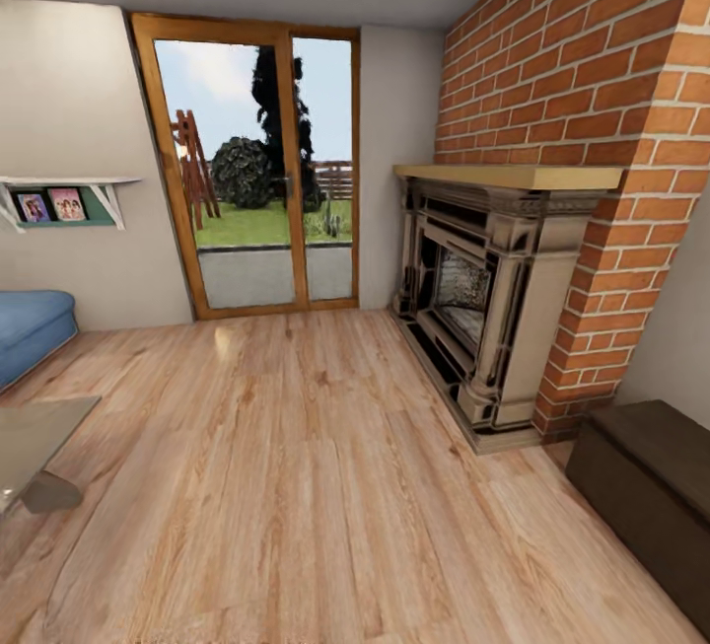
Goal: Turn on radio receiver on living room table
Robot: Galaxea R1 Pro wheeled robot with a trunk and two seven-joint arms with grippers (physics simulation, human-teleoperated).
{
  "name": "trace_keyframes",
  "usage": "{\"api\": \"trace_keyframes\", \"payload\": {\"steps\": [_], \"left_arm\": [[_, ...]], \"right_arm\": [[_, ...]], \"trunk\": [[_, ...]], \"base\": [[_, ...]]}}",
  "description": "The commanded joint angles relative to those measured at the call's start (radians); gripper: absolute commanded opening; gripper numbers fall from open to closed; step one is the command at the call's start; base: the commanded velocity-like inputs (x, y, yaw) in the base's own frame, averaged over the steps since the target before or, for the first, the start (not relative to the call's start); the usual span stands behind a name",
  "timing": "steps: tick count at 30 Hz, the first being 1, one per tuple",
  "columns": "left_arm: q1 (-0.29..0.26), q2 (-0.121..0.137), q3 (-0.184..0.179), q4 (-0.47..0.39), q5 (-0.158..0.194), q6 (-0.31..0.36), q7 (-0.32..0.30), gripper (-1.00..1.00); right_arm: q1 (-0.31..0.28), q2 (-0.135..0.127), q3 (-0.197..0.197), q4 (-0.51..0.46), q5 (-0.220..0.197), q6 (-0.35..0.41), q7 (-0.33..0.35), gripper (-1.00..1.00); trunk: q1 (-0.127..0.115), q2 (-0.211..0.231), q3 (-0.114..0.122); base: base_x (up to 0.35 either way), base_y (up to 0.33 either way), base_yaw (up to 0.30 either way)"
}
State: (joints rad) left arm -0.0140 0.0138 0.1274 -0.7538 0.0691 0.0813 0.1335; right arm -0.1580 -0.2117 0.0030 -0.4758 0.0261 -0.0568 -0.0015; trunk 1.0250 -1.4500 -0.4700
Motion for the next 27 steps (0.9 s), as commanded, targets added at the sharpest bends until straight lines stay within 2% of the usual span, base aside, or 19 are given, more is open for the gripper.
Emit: {"api": "trace_keyframes", "payload": {"steps": [1, 27], "left_arm": [[0.0, 0.0, 0.0, 0.0, 0.0, 0.0, 0.0, 1.0], [0.0, 0.0, -0.002, 0.001, 0.0, 0.0, 0.0, 1.0]], "right_arm": [[0.0, 0.0, 0.0, 0.0, 0.0, 0.0, 0.0, 1.0], [0.0, 0.0, -0.001, -0.001, 0.0, 0.0, 0.0, 1.0]], "trunk": [[0.0, 0.0, 0.0], [0.0, 0.0, 0.0]], "base": [[0.0, 0.0, 0.3], [0.0, 0.0, 0.3]]}}
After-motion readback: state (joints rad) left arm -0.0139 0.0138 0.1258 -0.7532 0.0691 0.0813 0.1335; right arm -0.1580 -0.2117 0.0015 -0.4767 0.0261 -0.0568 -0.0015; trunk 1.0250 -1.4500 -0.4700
